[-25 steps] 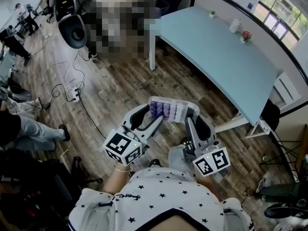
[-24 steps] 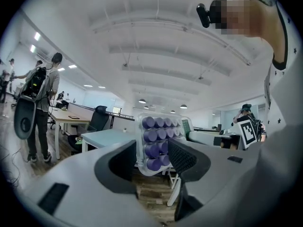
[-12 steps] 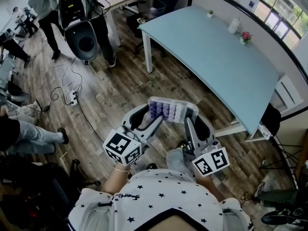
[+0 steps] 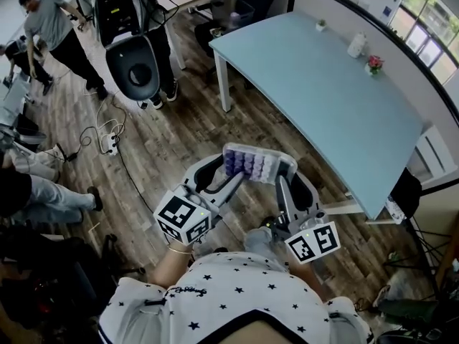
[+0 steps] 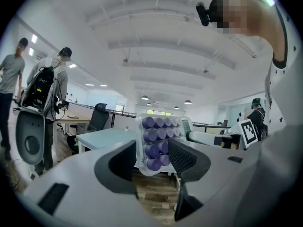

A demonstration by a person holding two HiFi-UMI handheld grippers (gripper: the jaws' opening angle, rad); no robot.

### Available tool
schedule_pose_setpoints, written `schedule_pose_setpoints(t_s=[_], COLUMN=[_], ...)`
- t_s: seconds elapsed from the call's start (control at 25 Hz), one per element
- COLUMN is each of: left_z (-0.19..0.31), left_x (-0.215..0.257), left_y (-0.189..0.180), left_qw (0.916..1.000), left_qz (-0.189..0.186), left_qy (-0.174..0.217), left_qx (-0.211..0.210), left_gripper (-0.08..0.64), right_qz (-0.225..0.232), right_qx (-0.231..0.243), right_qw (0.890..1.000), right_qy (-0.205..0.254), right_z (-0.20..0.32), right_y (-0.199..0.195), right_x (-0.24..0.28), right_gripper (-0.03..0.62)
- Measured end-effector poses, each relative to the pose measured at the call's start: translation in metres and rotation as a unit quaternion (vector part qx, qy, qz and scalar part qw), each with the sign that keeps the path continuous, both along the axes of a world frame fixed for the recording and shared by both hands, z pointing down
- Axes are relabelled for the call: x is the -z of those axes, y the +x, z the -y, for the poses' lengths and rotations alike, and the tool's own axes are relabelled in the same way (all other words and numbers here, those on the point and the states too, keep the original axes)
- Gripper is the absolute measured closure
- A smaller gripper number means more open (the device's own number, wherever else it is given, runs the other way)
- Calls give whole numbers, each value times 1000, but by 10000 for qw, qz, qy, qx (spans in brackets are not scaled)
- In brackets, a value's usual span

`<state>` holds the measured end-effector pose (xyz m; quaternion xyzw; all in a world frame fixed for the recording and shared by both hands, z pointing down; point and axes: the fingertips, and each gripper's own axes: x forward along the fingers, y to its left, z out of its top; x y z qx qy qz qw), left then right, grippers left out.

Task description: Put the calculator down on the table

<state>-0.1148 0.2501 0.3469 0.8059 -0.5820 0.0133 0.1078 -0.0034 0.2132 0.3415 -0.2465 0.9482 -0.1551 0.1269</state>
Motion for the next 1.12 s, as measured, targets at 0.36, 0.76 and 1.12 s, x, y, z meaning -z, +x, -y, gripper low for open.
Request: schedule_pose_setpoints(t_s=[0.36,0.76,1.12], left_z=[43,90,107], left_x=[6,18,24], left_y=[17,39,47], left_qw=[9998,9994,9985], left_qz=[137,278,303], left_qy=[-4,109,154], left_qx=[127,193,421], left_gripper=[342,342,342], right_qz=[137,282,331], right_qx=[82,140,351], right_qw=[9999,9995,9987], right_qy=[-2,101,161], right_z=[45,94,115], right_y=[16,38,44], right_x=[3,12,19], right_gripper=[495,495,495])
